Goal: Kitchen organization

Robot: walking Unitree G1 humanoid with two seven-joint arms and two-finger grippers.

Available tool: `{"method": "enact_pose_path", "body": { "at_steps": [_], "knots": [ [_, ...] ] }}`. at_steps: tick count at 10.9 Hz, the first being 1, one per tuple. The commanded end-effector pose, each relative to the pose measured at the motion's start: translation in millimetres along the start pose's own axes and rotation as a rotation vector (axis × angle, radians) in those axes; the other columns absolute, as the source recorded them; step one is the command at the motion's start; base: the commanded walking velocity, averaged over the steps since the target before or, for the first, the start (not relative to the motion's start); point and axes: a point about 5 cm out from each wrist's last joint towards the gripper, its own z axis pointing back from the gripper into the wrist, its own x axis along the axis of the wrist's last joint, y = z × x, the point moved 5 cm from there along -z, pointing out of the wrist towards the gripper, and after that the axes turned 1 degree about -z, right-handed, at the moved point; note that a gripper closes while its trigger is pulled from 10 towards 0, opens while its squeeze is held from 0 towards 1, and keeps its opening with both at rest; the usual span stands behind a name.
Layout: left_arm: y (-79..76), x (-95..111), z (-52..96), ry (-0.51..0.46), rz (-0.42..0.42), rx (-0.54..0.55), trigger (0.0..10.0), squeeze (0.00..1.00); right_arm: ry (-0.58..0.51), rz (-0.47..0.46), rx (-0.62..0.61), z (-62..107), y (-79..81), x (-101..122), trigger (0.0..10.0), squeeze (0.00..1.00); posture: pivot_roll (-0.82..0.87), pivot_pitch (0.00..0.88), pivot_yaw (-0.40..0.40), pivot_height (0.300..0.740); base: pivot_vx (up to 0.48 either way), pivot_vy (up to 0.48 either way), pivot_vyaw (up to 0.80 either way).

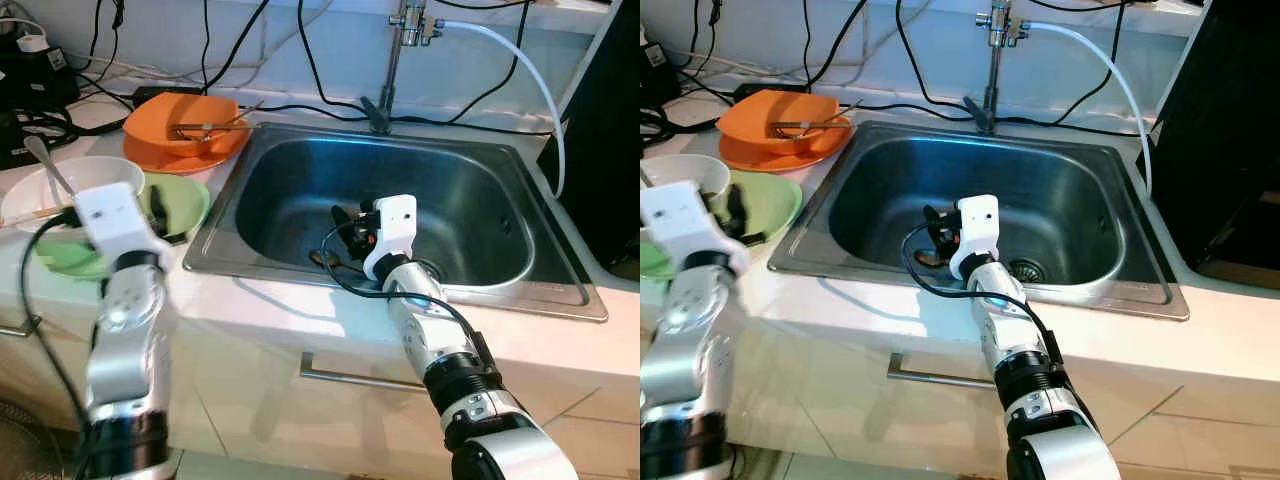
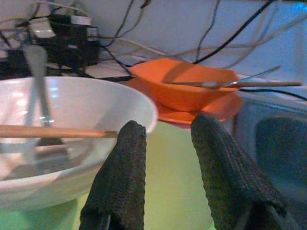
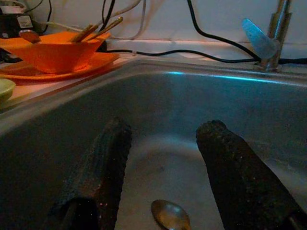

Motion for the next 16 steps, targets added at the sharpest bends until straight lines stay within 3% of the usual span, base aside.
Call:
{"method": "enact_pose_path", "body": {
  "at_steps": [1, 3, 7, 9, 16],
  "knots": [
    [-8.3, 1, -2.7, -0.005, 0.015, -0.026, 10.0, 0.0, 0.012, -0.01, -0.015, 1.8, -3.6, -3, 10.0, 0.0, 0.23, 0.03, -0.016, 0.74, 0.0, 0.0, 0.0],
    [-14.2, 11, -5.9, -0.034, 0.03, -0.043, 10.0, 0.0, 0.011, -0.01, -0.015, 1.7, -3.1, -3, 10.0, 0.0, 0.23, 0.032, -0.014, 0.74, 0.0, 0.0, 0.0],
    [15.6, 22, 10.1, -0.08, -0.022, 0.036, 10.0, 0.0, 0.015, -0.012, -0.015, 2.1, -3.3, -4, 10.0, 0.0, 0.24, 0.041, -0.02, 0.74, 0.0, 0.0, 0.0],
    [32.5, 19, 17.9, -0.069, -0.053, 0.089, 10.0, 0.0, 0.017, -0.014, -0.007, 1.3, -0.9, -5, 10.0, 0.0, 0.24, 0.039, -0.025, 0.74, 0.0, 0.0, 0.0],
    [23.6, 5, 16.5, -0.003, 0.001, 0.078, 10.0, 0.0, 0.014, -0.009, -0.012, 1.7, -3.5, -3, 10.0, 0.0, 0.23, 0.039, -0.022, 0.74, 0.0, 0.0, 0.0]
  ]
}}
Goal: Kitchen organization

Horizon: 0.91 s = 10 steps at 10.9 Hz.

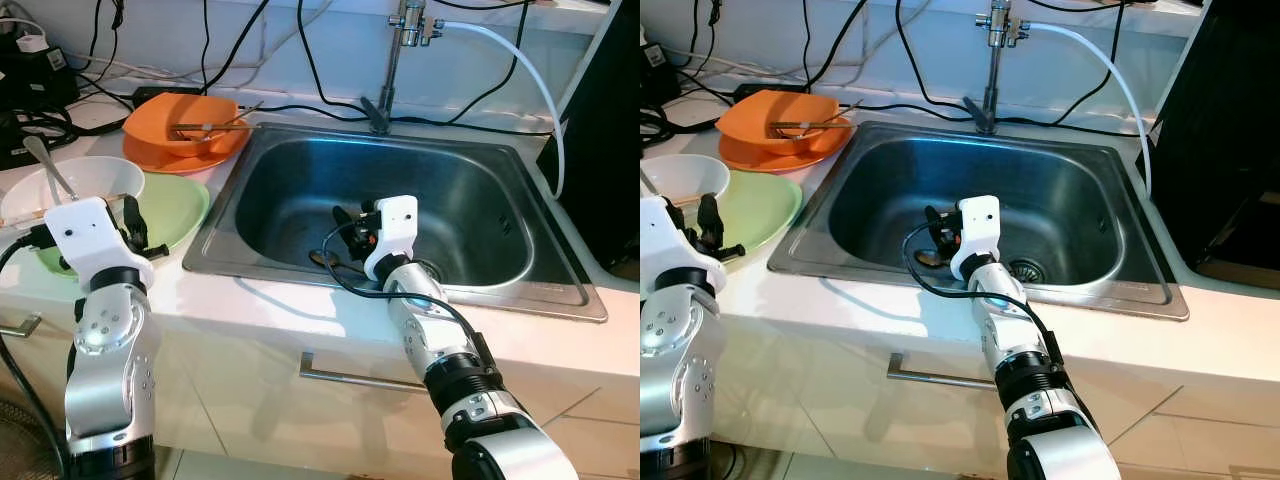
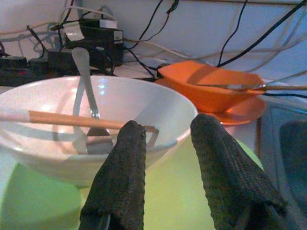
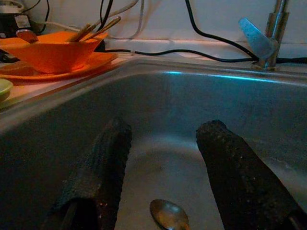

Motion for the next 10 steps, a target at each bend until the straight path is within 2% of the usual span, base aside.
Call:
{"method": "enact_pose_path", "body": {
  "at_steps": [1, 6, 7, 8, 9, 10],
  "knots": [
    [-2.8, 0, -2.4, 0.011, 0.009, -0.002, 10.0, 0.0, 0.013, -0.009, -0.007, 1.3, -2.6, -3, 10.0, 0.0, 0.23, 0.038, -0.021, 0.74, 0.0, 0.0, 0.0],
    [-6.1, -1, -5.4, 0.018, 0.02, -0.017, 10.0, 0.0, 0.012, -0.011, -0.01, 1.4, -3.0, -3, 10.0, 0.0, 0.23, 0.036, -0.018, 0.74, 0.0, 0.0, 0.0],
    [-9.6, -1, -2.2, 0.005, -0.032, -0.048, 10.0, 0.0, 0.012, -0.01, -0.011, 1.3, -3.3, -3, 10.0, 0.0, 0.23, 0.037, -0.019, 0.74, 0.0, 0.0, 0.0],
    [-22.8, -3, 3.6, 0.001, -0.065, -0.14, 10.0, 0.0, 0.012, -0.01, -0.009, 1.1, -2.9, -3, 10.0, 0.0, 0.24, 0.037, -0.022, 0.74, 0.0, 0.0, 0.0],
    [-29.8, -8, 8.0, 0.005, -0.106, -0.191, 10.0, 0.0, 0.013, -0.011, -0.007, 0.8, -2.3, -3, 10.0, 0.0, 0.24, 0.037, -0.022, 0.74, 0.0, 0.0, 0.0],
    [-32.9, -14, 12.6, 0.014, -0.11, -0.215, 10.0, 0.0, 0.013, -0.01, -0.006, 0.7, -2.5, -3, 10.0, 0.0, 0.24, 0.035, -0.022, 0.74, 0.0, 0.0, 0.0]
  ]
}}
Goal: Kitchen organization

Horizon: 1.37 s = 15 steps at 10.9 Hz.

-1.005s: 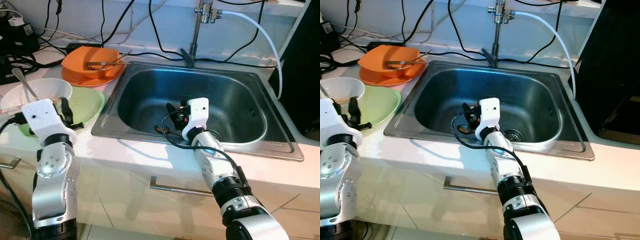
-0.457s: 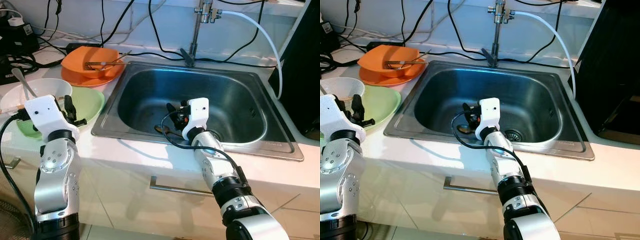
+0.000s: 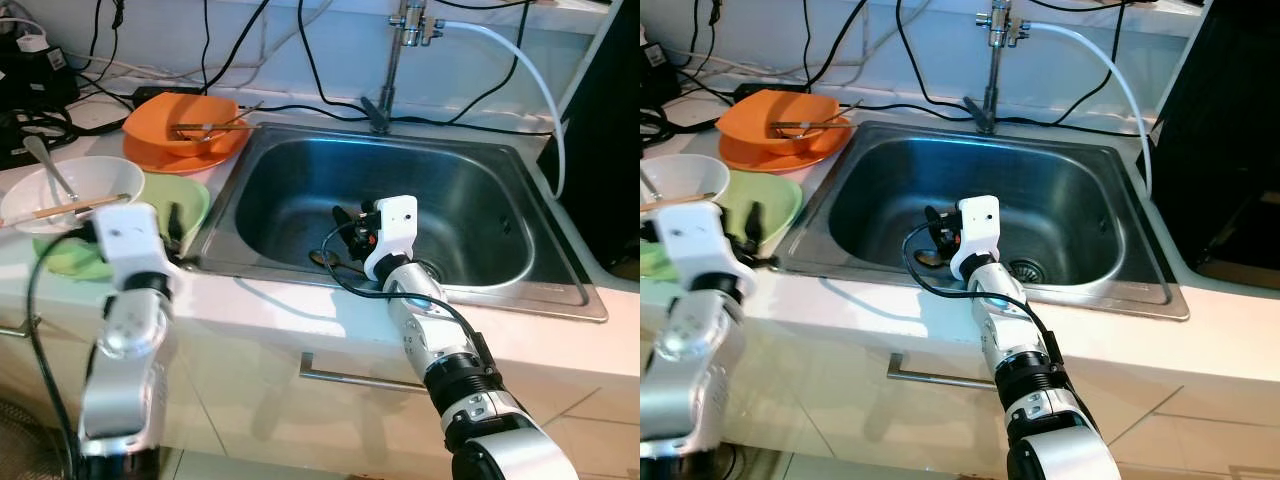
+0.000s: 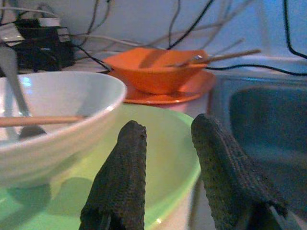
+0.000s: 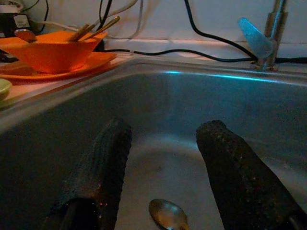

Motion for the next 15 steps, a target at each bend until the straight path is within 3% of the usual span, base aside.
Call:
{"method": "enact_pose_path", "body": {
  "at_steps": [1, 3, 4, 7, 11, 15],
  "knots": [
    [-1.8, 2, 2.1, -0.017, -0.005, -0.016, 10.0, 0.0, 0.013, -0.01, -0.004, 0.7, -2.3, -3, 10.0, 0.0, 0.24, 0.036, -0.023, 0.74, 0.0, 0.0, 0.0],
    [9.5, -6, 7.8, -0.004, 0.0, 0.035, 10.0, 0.0, 0.013, -0.009, -0.003, 0.6, -2.5, -2, 10.0, 0.0, 0.24, 0.037, -0.028, 0.74, 0.0, 0.0, 0.0],
    [29.1, -3, 9.2, -0.019, -0.003, 0.124, 10.0, 0.0, 0.014, -0.008, -0.002, 0.5, -2.5, -2, 10.0, 0.0, 0.24, 0.037, -0.03, 0.74, 0.0, 0.0, 0.0],
    [46.0, 6, 9.3, -0.061, -0.017, 0.198, 10.0, 0.0, 0.015, -0.009, 0.002, 0.3, -1.6, -3, 10.0, 0.0, 0.24, 0.036, -0.03, 0.74, 0.0, 0.0, 0.0],
    [45.2, 11, -0.7, -0.071, -0.019, 0.189, 10.0, 0.0, 0.014, -0.01, -0.002, 0.4, -1.4, -3, 10.0, 0.0, 0.24, 0.036, -0.025, 0.74, 0.0, 0.0, 0.0],
    [29.0, 11, -15.8, -0.06, -0.018, 0.109, 10.0, 0.0, 0.013, -0.012, -0.01, 1.6, -2.7, -4, 10.0, 0.0, 0.23, 0.036, -0.012, 0.74, 0.0, 0.0, 0.0]
  ]
}}
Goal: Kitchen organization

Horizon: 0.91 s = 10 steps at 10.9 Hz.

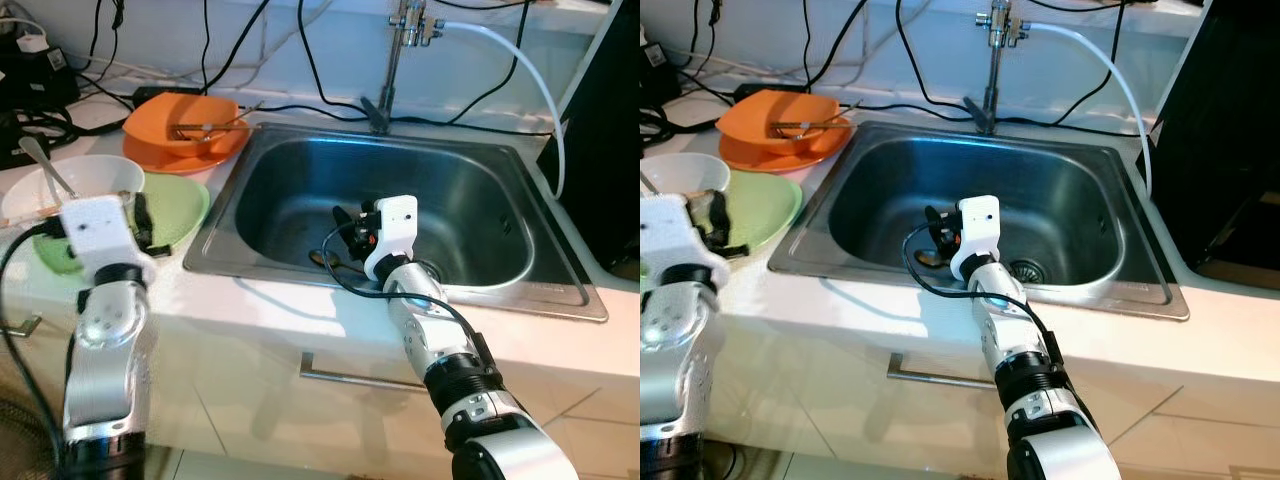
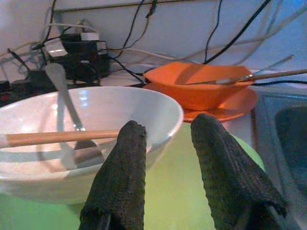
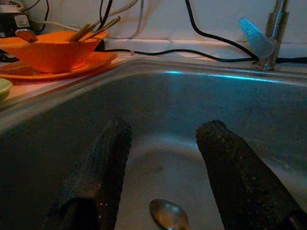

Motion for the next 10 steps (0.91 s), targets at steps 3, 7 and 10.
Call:
{"method": "enact_pose_path", "body": {
  "at_steps": [3, 7, 10],
  "knots": [
    [-38.8, 4, 20.2, -0.047, -0.075, -0.251, 10.0, 0.0, 0.017, -0.012, -0.015, 2.2, -4.3, -5, 10.0, 0.0, 0.24, 0.041, -0.018, 0.74, 0.0, 0.0, 0.0],
    [-3.3, -8, 19.8, -0.006, -0.066, -0.078, 10.0, 0.0, 0.016, -0.011, -0.01, 1.2, -3.7, -3, 10.0, 0.0, 0.24, 0.039, -0.022, 0.74, 0.0, 0.0, 0.0],
    [20.3, -14, 18.4, 0.021, -0.059, 0.044, 10.0, 0.0, 0.016, -0.009, -0.007, 0.8, -3.3, -3, 10.0, 0.0, 0.24, 0.037, -0.027, 0.74, 0.0, 0.0, 0.0]
  ]
}}
